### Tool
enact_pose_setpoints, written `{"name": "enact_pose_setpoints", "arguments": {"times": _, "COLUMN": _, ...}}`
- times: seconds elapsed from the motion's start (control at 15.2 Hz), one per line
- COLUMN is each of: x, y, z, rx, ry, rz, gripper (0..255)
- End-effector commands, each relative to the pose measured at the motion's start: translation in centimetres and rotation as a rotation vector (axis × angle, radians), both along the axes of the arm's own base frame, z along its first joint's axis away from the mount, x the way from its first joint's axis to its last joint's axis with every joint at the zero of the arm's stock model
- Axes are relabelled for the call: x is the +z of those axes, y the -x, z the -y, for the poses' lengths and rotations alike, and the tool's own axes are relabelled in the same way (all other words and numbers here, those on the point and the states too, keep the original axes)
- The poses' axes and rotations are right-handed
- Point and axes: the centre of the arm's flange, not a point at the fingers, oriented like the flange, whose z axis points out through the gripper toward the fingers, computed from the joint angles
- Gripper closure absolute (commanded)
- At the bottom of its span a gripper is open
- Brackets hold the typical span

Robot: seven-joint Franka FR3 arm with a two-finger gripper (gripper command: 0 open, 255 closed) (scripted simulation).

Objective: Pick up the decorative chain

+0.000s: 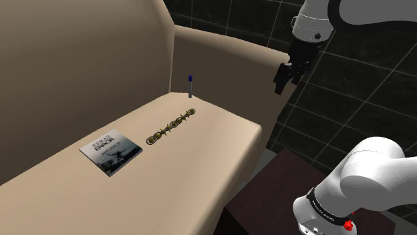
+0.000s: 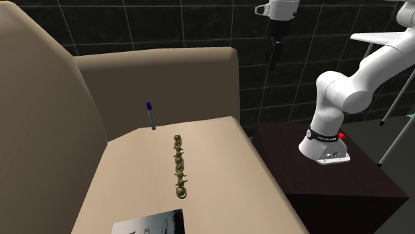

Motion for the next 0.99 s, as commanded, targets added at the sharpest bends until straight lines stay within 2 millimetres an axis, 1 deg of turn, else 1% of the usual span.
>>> {"name": "enact_pose_setpoints", "arguments": {"times": 0.0, "x": 0.0, "y": 0.0, "z": 0.0, "rx": 0.0, "ry": 0.0, "rz": 0.0, "gripper": 0}}
{"name": "enact_pose_setpoints", "arguments": {"times": 0.46, "x": -4.7, "y": -5.5, "z": -6.1, "rx": -0.146, "ry": 0.01, "rz": 0.007, "gripper": 0}}
{"name": "enact_pose_setpoints", "arguments": {"times": 0.92, "x": -9.5, "y": -11.8, "z": -11.2, "rx": -0.293, "ry": 0.02, "rz": 0.013, "gripper": 0}}
